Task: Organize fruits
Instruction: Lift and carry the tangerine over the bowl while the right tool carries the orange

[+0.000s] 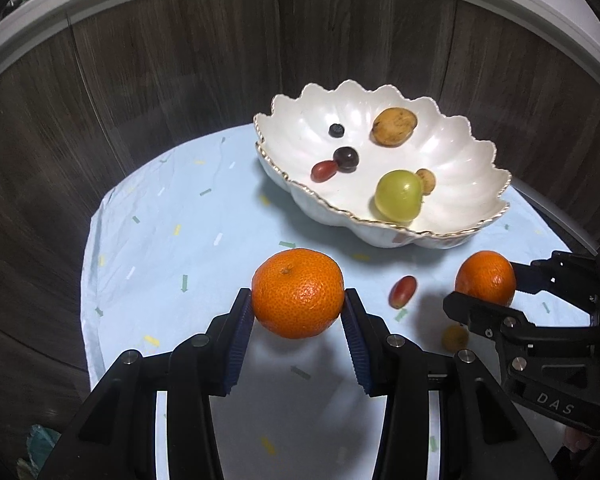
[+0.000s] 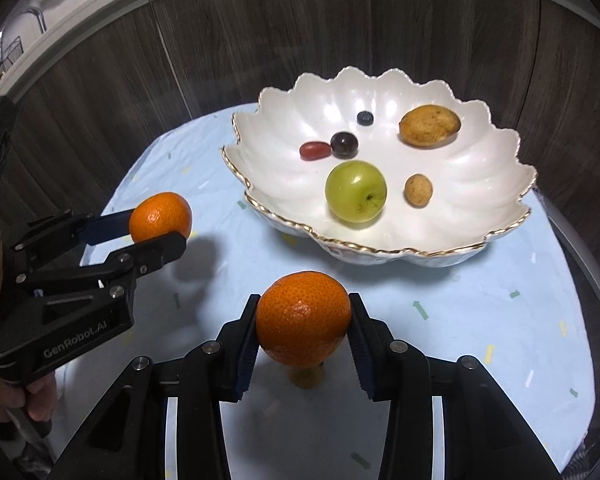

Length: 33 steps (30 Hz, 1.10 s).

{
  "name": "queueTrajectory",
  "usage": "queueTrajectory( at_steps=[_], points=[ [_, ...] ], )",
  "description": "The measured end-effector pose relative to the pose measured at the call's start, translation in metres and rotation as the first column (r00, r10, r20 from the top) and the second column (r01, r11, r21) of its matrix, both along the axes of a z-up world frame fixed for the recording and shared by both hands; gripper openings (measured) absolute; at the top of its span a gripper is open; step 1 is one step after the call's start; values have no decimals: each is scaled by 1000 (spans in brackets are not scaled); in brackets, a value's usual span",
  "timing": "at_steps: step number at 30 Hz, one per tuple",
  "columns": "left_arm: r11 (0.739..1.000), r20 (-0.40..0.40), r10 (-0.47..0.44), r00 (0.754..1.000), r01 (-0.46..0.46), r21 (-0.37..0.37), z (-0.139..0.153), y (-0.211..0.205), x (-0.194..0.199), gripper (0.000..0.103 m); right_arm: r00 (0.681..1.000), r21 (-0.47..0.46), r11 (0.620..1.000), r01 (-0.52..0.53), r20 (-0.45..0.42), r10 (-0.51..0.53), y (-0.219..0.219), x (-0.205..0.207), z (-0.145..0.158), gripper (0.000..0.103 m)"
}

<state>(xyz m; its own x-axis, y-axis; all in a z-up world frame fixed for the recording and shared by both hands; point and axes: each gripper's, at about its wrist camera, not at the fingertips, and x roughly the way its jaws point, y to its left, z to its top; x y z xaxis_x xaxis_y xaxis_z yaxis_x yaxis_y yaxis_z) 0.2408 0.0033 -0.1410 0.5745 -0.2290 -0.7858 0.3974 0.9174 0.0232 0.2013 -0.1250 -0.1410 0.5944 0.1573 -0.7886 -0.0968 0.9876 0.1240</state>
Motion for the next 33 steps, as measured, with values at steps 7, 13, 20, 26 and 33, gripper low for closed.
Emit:
queueTrajectory(
  at_steps=[7,13,20,26,33],
  points=[
    [1000,23,2,1000,-2,-4,17,-5,-13,44,999,12,1000,10,34,-10,-6,-9,15,42],
    [1000,35,7,999,-7,-7,28,-9,-20,44,998,16,1000,17,65,-18,-11,-15,28,42],
    [1000,53,2,999,-1,-17,41,-20,-25,44,994,23,999,38,98,-40,-22,-19,42,42],
    [1000,64,-6,998,7,-26,50,-30,-27,44,991,28,998,65,119,-67,-34,-21,51,42],
    [999,76,-7,997,10,-38,59,-42,-26,44,985,20,996,91,146,-93,-49,-22,63,42]
  ],
)
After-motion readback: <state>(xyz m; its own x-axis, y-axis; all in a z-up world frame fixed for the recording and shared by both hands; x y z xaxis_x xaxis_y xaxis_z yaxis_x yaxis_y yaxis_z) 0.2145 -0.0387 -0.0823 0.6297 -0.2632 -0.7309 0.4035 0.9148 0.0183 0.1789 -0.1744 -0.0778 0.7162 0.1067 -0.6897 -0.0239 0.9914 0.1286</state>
